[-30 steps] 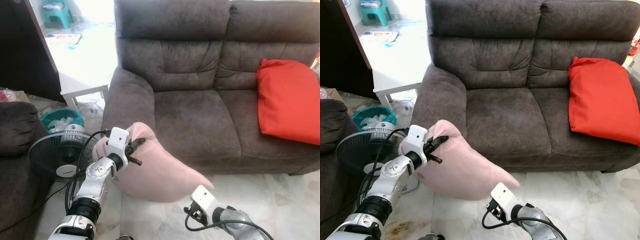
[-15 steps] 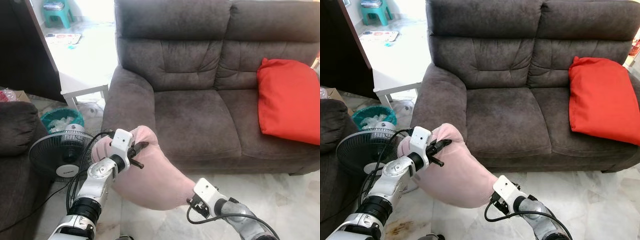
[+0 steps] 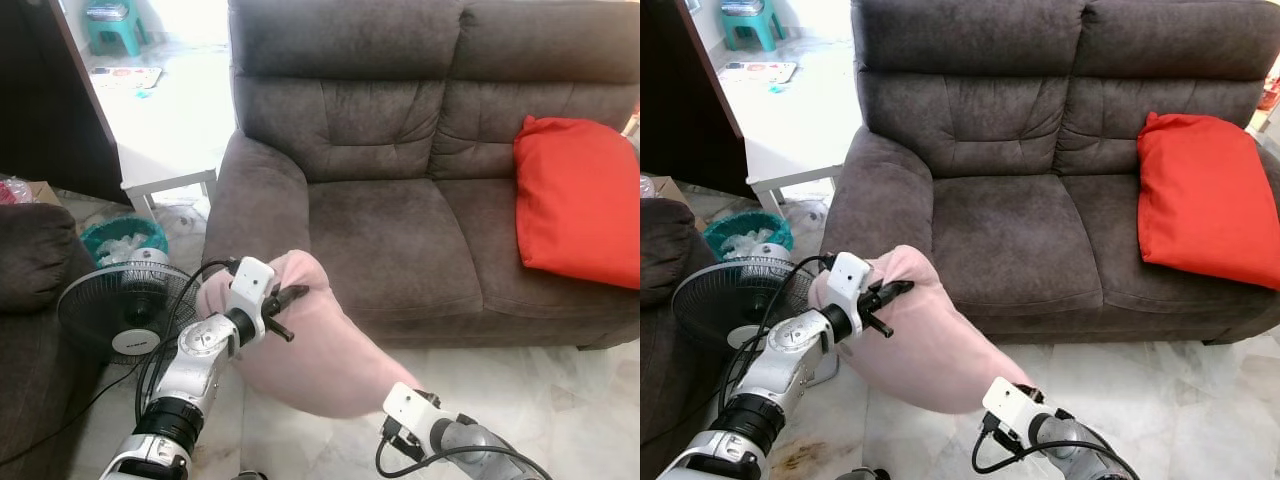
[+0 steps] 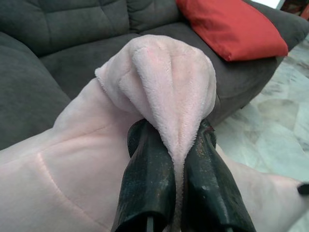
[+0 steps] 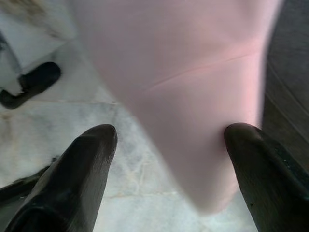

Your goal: Move the pillow to the sofa from floor

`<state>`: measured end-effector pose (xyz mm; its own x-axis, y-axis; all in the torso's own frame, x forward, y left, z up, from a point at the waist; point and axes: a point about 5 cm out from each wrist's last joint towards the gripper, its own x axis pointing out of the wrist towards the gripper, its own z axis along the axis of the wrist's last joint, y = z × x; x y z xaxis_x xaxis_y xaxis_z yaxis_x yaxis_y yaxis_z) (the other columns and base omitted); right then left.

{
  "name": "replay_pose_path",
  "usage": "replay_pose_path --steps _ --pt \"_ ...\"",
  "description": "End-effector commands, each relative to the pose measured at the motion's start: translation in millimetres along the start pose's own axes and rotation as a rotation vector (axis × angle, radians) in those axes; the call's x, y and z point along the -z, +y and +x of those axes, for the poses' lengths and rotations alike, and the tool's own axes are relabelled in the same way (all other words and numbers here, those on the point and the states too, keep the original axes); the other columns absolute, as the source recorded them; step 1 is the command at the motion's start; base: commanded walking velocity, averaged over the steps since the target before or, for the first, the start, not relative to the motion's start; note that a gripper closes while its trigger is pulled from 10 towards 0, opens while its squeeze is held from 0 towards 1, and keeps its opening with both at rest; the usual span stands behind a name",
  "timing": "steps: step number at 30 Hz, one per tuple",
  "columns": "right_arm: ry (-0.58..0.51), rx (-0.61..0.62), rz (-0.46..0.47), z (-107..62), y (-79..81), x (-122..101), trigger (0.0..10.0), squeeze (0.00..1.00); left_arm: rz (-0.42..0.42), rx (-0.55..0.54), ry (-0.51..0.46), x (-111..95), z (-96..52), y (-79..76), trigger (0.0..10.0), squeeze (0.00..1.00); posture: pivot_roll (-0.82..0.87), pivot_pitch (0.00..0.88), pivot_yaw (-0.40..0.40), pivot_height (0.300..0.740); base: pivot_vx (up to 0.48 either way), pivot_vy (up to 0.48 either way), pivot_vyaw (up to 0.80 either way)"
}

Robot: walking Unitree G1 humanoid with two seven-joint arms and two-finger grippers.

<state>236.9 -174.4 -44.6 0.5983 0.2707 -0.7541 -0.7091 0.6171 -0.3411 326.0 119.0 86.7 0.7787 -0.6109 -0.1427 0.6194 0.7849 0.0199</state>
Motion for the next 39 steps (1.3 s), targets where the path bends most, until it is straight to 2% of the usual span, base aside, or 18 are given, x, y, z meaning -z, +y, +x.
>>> replay_pose_path --steps 1,3,6,11,16,30,39 --pt "0.009 0.026 -0.012 -0.3 -5.8 0 10.0 0.00 0.058 0.033 -0.061 -19 4.0 -1.9 10.0 0.00 0.06 0.000 -0.055 0.740 0.000 0.000 0.00" --pt "0.015 0.036 -0.029 -0.4 -7.7 0 10.0 0.00 0.063 0.051 -0.059 -19 4.3 -4.2 10.0 0.00 0.06 0.000 -0.055 0.740 0.000 0.000 0.00" --pt "0.014 0.066 -0.007 -0.7 -10.4 1 10.0 0.00 0.076 0.079 -0.047 -19 4.3 -8.0 10.0 0.00 0.06 0.003 -0.053 0.740 0.000 0.000 0.00" --pt "0.033 0.037 -0.014 -0.1 -8.6 2 10.0 0.00 0.078 0.089 -0.049 -20 4.3 -8.9 10.0 0.00 0.06 0.009 -0.054 0.740 0.000 0.000 0.00" --pt "0.054 -0.021 -0.033 1.1 1.3 6 10.0 0.00 0.089 0.110 -0.050 -22 4.6 -11.4 10.0 0.00 0.06 0.011 -0.054 0.740 0.000 0.000 0.00" --pt "0.107 -0.075 -0.043 0.4 11.4 16 10.0 0.00 0.119 0.145 -0.068 -36 4.3 -11.7 10.0 0.00 0.07 0.012 -0.056 0.740 0.000 0.000 0.00" --pt "0.148 -0.082 -0.040 -0.9 13.0 23 10.0 0.00 0.140 0.150 -0.054 -36 4.0 -11.0 10.0 0.00 0.07 0.013 -0.054 0.740 0.000 0.000 0.00"
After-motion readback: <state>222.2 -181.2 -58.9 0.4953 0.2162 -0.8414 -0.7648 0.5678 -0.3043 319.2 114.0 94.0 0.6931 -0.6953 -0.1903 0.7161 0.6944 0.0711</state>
